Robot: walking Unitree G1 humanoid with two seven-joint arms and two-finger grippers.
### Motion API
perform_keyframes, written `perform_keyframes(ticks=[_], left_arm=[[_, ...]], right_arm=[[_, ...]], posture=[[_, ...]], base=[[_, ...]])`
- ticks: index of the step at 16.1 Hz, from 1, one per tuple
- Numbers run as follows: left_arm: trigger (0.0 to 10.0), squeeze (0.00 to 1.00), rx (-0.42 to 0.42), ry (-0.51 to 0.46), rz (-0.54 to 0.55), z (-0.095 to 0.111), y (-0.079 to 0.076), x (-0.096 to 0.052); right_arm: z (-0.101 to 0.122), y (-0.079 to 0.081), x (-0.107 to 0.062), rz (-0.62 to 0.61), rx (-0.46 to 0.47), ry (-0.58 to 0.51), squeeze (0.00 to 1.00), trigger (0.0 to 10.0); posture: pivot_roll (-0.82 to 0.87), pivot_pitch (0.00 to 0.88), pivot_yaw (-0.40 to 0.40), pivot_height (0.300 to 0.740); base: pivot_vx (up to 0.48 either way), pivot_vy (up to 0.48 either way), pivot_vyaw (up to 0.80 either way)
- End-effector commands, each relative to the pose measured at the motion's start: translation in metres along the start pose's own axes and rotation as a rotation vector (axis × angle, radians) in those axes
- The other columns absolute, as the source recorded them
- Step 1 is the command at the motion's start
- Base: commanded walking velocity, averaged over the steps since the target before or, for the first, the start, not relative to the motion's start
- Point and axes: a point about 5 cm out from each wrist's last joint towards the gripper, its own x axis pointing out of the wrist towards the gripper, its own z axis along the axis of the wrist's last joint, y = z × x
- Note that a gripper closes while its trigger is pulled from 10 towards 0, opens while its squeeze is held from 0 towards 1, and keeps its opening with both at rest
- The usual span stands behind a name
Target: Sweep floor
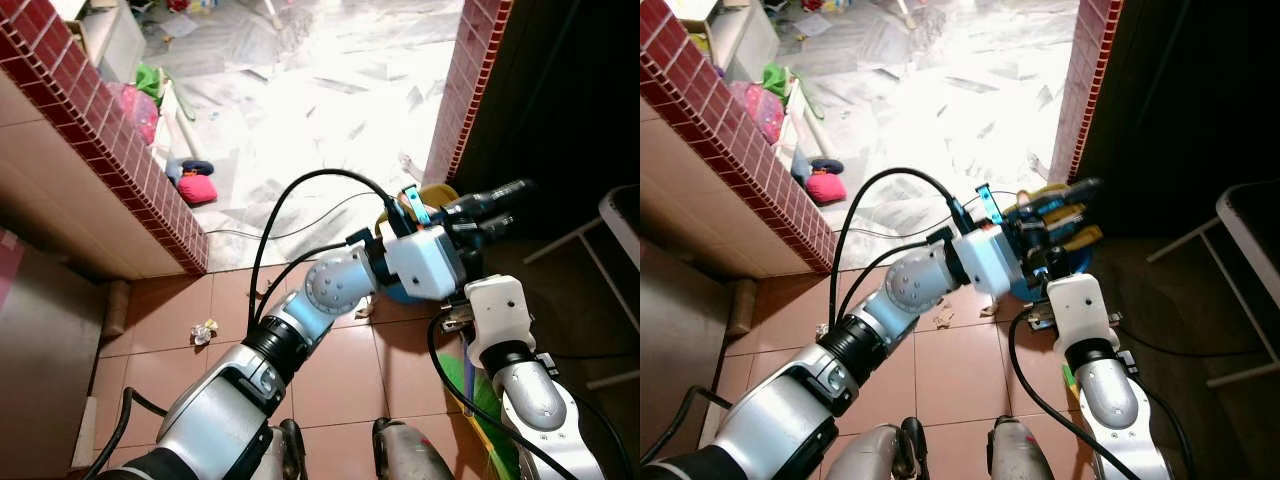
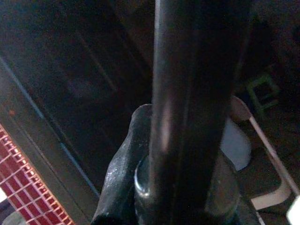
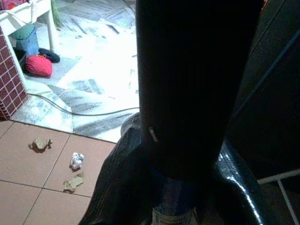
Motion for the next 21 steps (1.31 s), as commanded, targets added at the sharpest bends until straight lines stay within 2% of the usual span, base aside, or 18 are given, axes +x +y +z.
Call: perform_keyframes(ticks=[1,2,5,8,11,15,20,21], left_arm=[[10.0,0.00,-0.009,-0.083,-0.059,0.010,-0.022,0.012],[10.0,0.00,-0.004,-0.088,-0.101,0.010,-0.023,0.011],[10.0,0.00,0.001,-0.082,-0.122,0.011,-0.021,0.008],[10.0,0.00,0.029,-0.066,-0.105,0.010,-0.011,0.004],[10.0,0.00,0.100,-0.043,-0.060,0.011,0.016,0.001],[10.0,0.00,0.183,-0.024,-0.009,0.015,0.043,-0.001],[10.0,0.00,0.248,-0.035,0.047,0.021,0.060,-0.002],[10.0,0.00,0.282,-0.049,0.109,0.027,0.072,0.001]], right_arm=[[0.003,0.005,0.002,0.024,0.008,-0.029,0.00,10.0],[0.004,0.006,0.004,0.032,0.003,-0.042,0.00,10.0],[0.005,0.006,0.007,0.034,-0.002,-0.049,0.00,10.0],[0.004,0.005,0.008,0.033,-0.005,-0.054,0.00,10.0],[0.005,0.003,0.014,0.040,-0.013,-0.070,0.00,10.0],[0.006,0.001,0.018,0.040,-0.024,-0.083,0.00,10.0],[0.007,0.001,0.026,0.049,-0.032,-0.103,0.00,10.0],[0.007,0.001,0.027,0.052,-0.034,-0.106,0.00,10.0]], posture=[[-0.26,0.183,0.137,0.740],[-0.26,0.178,0.134,0.740],[-0.26,0.167,0.130,0.740],[-0.25,0.160,0.123,0.740],[-0.24,0.143,0.113,0.740],[-0.24,0.131,0.104,0.740],[-0.22,0.112,0.087,0.740],[-0.22,0.109,0.083,0.740]], base=[[0.000,0.000,0.00],[0.000,0.000,0.00],[0.000,0.000,0.00],[0.000,0.000,0.00],[0.000,0.000,0.00],[0.000,0.000,0.00],[0.000,0.000,0.00],[0.000,0.000,0.00]])
